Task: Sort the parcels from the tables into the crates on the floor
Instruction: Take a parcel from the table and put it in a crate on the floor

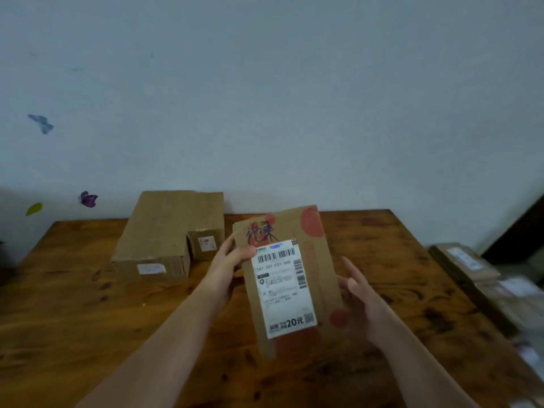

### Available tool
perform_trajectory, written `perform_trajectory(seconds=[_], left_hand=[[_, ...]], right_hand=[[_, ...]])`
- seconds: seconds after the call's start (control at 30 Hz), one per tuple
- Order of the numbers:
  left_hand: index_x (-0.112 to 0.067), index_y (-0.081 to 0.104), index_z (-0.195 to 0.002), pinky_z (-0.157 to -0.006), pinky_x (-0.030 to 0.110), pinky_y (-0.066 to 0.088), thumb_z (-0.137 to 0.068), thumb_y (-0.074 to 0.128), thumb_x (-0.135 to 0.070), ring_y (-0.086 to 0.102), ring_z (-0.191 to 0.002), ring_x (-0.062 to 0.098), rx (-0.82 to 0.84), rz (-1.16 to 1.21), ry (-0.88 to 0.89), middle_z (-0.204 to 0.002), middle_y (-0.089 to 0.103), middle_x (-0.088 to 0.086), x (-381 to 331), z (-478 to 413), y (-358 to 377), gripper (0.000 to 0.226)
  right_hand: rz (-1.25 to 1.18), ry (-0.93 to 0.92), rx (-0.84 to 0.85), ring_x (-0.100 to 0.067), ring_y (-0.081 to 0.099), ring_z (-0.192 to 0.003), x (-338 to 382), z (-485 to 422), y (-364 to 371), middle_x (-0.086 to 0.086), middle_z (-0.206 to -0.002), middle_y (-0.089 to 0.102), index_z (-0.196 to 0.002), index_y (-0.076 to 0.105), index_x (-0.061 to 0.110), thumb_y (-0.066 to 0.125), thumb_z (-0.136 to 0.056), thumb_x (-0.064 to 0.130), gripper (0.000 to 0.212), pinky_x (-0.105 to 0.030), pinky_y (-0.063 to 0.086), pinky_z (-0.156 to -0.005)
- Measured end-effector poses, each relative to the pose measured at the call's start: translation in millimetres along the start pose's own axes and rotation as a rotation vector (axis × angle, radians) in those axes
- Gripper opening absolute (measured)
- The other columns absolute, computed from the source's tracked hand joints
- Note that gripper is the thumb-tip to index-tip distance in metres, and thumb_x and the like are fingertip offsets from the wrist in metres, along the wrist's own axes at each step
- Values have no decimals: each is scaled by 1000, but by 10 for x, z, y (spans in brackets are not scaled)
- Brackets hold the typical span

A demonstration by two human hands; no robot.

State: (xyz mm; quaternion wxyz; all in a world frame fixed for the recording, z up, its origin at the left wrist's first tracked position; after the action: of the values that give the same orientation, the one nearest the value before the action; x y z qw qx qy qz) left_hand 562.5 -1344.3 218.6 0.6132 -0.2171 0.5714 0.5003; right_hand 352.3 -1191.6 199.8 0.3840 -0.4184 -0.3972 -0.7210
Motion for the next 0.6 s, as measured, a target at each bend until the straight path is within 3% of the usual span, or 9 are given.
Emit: perform_trajectory(seconds=[0.07,0.13,0.23,0.33,0.43,0.53,0.6], left_hand=[[-20,45,-136,-70,35,47,-78,67,-19,64,-90,25,39,-30,-31,-101,69,7,86,19,130,62],[-22,45,-137,-67,33,46,-72,71,-28,64,-91,23,82,-61,-49,-104,69,7,139,22,247,70],[-22,45,-137,-83,41,51,-55,75,-50,64,-102,24,103,-96,-75,-111,69,6,188,-3,410,92],[-31,37,-141,-95,46,48,-52,77,-51,64,-106,24,221,-179,-105,-120,65,4,319,37,805,99],[-44,25,-144,-96,48,47,-58,78,-44,65,-104,23,332,-249,-135,-122,64,2,529,142,1297,101],[-41,27,-144,-95,44,48,-58,78,-50,64,-104,20,366,-304,-158,-121,65,-2,788,273,1846,101],[-39,33,-143,-89,40,48,-58,75,-52,64,-103,19,394,-320,-186,-119,66,-2,1019,398,2319,96]], right_hand=[[143,48,75,-32,56,-120,-16,51,-47,-6,-138,54,-143,35,37,91,-38,56,121,-58,47,-96],[211,24,46,-26,60,-117,-67,84,-90,0,-127,63,-139,42,35,92,-38,54,114,-56,43,-100],[149,-37,-66,-27,65,-107,-100,171,-169,-4,-117,69,-134,48,29,88,-42,40,101,-51,49,-94],[25,-56,-177,-32,67,-103,-115,325,-464,-9,-112,70,-133,49,28,81,-54,31,85,-56,49,-93],[-74,-100,-237,-38,65,-104,-106,517,-863,-14,-115,68,-132,50,27,88,-49,36,91,-62,46,-93],[-110,-147,-296,-39,65,-103,-64,811,-1376,-16,-115,67,-130,52,27,93,-38,42,102,-60,49,-91],[-113,-154,-353,-37,67,-100,-53,1101,-1830,-15,-112,69,-128,52,27,91,-45,39,92,-54,52,-87]])
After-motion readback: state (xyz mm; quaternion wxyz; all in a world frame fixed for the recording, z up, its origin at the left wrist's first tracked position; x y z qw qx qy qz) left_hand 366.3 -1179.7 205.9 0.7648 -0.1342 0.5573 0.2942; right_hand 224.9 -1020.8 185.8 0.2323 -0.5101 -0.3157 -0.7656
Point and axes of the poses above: each hand's wrist, its own z-axis away from the middle knuckle, its own y-axis out of the palm, x = y × z, the point moved 1 cm from there along -z, towards the middle knuckle
